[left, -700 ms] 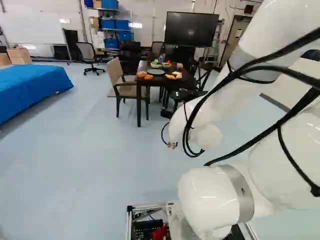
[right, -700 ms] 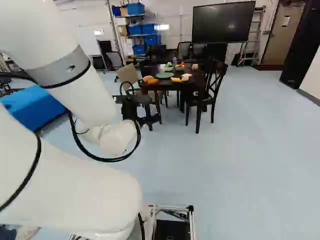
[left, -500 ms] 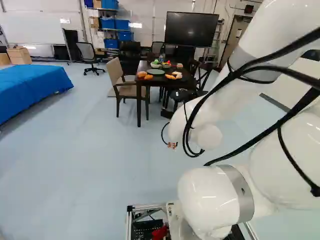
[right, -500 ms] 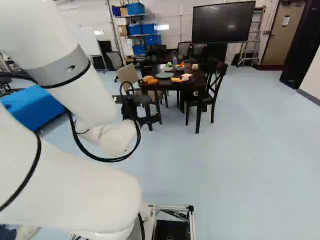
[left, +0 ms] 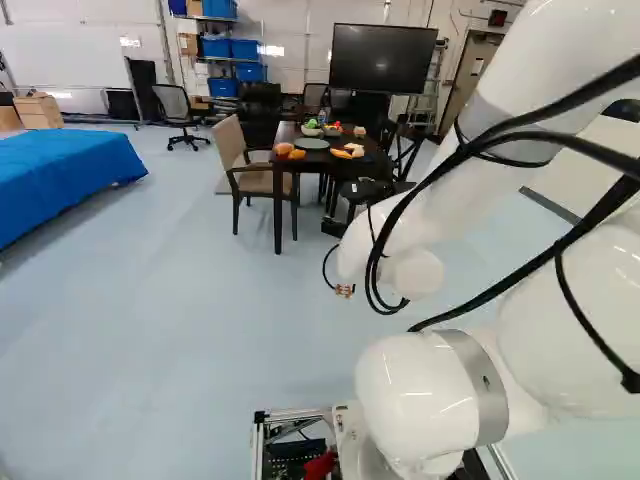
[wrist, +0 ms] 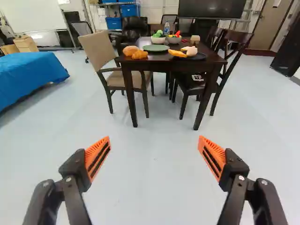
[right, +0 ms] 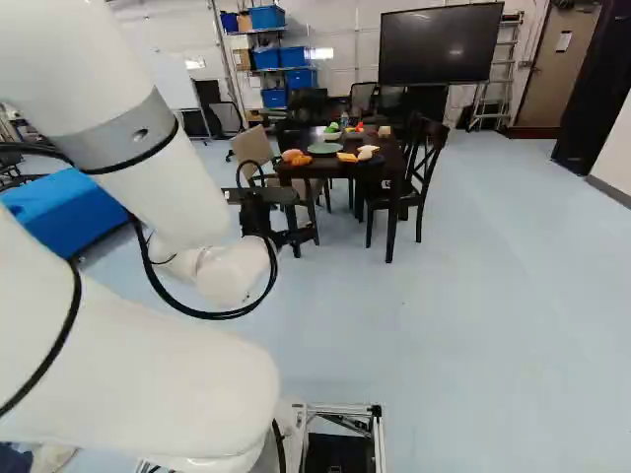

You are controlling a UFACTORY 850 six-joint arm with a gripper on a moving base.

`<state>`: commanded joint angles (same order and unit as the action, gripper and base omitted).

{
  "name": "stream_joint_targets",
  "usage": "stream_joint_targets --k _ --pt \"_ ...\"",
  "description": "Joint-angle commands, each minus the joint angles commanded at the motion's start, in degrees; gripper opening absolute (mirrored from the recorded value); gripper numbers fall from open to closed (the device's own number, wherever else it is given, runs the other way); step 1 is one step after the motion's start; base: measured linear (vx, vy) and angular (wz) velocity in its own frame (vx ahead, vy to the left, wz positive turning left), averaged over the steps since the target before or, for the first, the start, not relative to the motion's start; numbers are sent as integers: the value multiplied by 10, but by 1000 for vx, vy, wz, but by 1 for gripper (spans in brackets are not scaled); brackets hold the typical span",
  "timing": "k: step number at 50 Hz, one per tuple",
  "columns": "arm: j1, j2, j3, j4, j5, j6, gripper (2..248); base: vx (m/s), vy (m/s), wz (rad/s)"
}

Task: Move the croissant to the empty plate

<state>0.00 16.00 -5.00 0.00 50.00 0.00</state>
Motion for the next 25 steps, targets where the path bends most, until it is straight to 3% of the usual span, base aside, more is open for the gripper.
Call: stream_joint_targets --k 25 --pt "0 0 0 0 0 0 247 0 0 0"
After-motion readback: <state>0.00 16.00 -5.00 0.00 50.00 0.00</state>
